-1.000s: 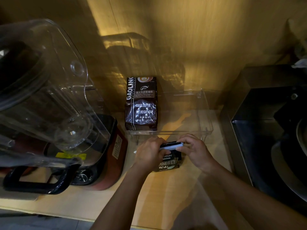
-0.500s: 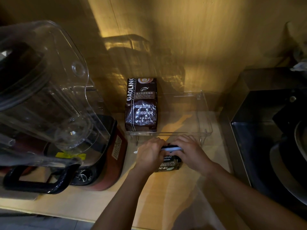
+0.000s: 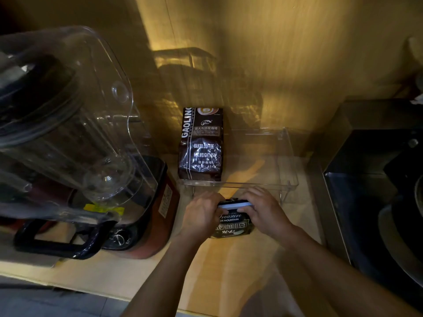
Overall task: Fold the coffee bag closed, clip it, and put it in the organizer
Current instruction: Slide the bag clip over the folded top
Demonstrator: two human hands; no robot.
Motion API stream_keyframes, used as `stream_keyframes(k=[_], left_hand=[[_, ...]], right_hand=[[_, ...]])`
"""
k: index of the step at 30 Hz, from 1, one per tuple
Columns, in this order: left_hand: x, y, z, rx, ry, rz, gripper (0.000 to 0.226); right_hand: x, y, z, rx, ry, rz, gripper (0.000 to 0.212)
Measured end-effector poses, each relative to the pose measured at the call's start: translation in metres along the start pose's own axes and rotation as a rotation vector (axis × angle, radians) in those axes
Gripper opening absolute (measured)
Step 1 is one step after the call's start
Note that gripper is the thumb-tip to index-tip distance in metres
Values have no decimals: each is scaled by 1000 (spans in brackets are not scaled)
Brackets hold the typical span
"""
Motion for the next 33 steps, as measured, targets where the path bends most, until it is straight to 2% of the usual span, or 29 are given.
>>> stream_keyframes(k=[4,6,9,12,16,26,33], left_hand=[[1,-1,-4,1,-49,-13,12],[2,-3,-7,1,-70,-25,11],[5,-4,-5,50,-38,-20,15],[6,0,1,42,18,22,21],[6,5,10,4,55,-6,19],[7,5,16,99,101,-61,17],[10,5,26,217,169,-74,23]], right_hand=[[-2,-3,4,129,85,90,21],[-3,-5,9,154,118,118,17],[-2,-5,13,125,87,94,10],[1,-3,11,97,51,66,11],[1,2,4,79,-6,39,12],[-5,-9,17,229,89,113,22],[-8,-10,19,226,34,85,19]])
Point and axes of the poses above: each hand's wrist, its own x-axis away from the middle knuckle, its own y-axis out of the back of the hand, z = x × y, the point moved 2 cm from there along -x, towards the middle knuckle, and after that the axes turned 9 degrees about -z, right-handed, at the moved point
